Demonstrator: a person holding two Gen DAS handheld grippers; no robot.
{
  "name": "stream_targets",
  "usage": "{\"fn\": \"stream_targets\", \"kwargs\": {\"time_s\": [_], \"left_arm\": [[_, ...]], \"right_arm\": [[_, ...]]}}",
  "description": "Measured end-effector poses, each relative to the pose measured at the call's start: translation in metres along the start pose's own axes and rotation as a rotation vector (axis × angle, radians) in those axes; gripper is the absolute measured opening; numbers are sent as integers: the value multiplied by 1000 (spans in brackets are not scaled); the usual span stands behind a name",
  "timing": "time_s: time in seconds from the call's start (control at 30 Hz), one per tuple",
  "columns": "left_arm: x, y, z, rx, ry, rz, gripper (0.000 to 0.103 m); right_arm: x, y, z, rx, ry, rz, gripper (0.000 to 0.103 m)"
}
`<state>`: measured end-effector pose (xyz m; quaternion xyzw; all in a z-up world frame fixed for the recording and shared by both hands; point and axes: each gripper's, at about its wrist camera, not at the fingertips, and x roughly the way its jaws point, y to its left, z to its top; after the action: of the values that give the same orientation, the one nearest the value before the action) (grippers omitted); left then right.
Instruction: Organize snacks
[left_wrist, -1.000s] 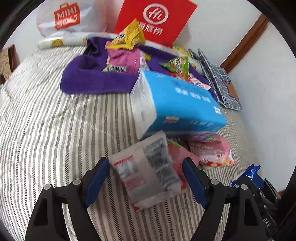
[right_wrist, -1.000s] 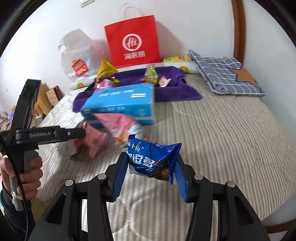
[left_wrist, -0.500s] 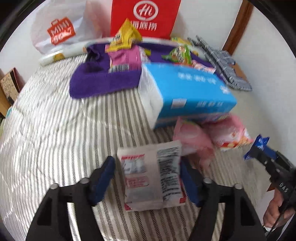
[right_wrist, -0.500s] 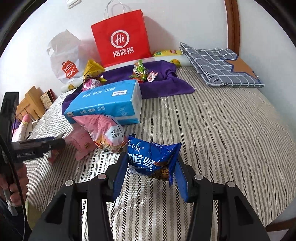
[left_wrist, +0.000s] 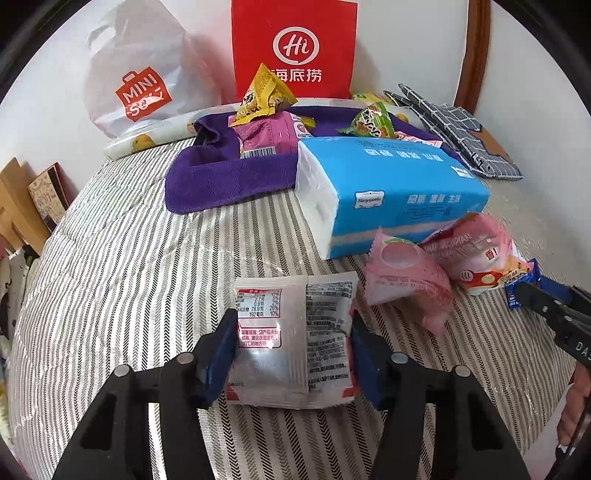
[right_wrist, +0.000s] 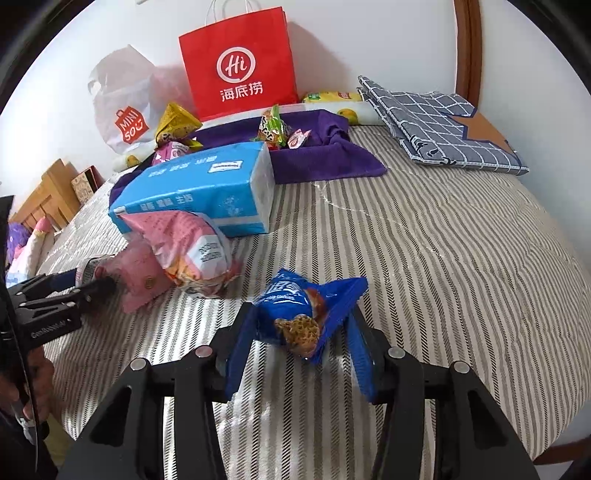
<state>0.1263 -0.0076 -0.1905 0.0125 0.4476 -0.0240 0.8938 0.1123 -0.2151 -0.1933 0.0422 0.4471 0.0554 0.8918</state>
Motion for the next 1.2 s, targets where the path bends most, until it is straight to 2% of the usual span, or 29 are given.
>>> {"fn": "stream_targets", "kwargs": {"time_s": [0.23,0.4,0.5,0.57,0.6,0.63,0.67,0.73,0.8,0.9,1.2], "left_arm": [[2,3,0,-20,-11,-9,53],[3,2,1,-11,-1,-9,53],[2,4,1,-20,-3,-21,52],[2,5,0,-30,-6,-32,51],[1,7,0,-38,-7,-40,50],[1,8,0,-43,-8,-46,50],[1,9,0,-48,-9,-51,49],[0,9,0,-41,-9,-53,48],[-2,8,0,-32,-11,-57,47],[-6,11,-1,-46,8,-102,47],[-29,20,-2,-93,4,-179,47]], "right_arm": [[6,1,0,8,-31,2,49],[8,7,3,-11,-4,8,66],[12,14,4,-31,-6,-39,67],[14,20,4,-57,-4,-90,63],[14,21,4,-60,-7,-101,57],[14,21,4,-62,-13,-104,47],[13,20,3,-63,-16,-110,41],[10,17,3,-57,-12,-113,21],[8,12,3,-38,-5,-100,13],[3,5,2,1,1,-47,13],[-25,12,-1,-8,-43,-58,13]]}}
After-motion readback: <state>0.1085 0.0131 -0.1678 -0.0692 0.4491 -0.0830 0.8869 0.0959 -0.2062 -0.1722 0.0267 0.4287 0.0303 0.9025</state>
